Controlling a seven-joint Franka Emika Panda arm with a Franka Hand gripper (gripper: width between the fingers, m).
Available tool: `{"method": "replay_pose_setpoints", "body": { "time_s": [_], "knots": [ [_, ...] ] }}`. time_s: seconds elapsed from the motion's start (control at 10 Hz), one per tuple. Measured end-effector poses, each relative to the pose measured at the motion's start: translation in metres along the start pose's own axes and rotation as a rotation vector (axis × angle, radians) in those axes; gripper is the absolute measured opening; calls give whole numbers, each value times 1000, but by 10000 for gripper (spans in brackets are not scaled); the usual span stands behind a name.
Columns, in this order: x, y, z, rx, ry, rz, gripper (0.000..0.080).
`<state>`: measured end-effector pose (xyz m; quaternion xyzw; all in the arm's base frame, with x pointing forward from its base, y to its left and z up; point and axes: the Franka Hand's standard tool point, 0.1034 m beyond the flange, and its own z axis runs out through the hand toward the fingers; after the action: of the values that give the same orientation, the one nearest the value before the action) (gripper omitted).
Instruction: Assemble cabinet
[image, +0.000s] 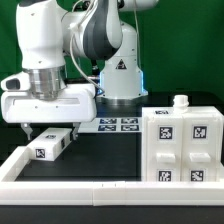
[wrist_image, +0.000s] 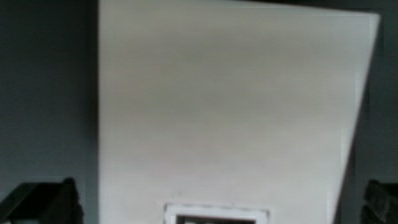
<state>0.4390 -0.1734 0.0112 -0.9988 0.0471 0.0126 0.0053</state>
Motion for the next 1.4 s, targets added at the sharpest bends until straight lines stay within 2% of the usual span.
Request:
{"method": "replay_pose_setpoints", "body": {
  "time_s": [0.4, 0.5, 0.6, 0.9, 1.1, 1.4],
  "knots": [
    [-2, -1, 5, -2, -5, -12, 785],
    [-2, -1, 5, -2, -5, -12, 616],
    [-2, 0, 5, -2, -5, -11, 560],
    [-1, -4, 1, -4, 1, -33, 560],
    [0, -34, -28, 8, 18, -43, 560],
    [8, -83, -79, 45, 27, -12, 560]
  ]
}}
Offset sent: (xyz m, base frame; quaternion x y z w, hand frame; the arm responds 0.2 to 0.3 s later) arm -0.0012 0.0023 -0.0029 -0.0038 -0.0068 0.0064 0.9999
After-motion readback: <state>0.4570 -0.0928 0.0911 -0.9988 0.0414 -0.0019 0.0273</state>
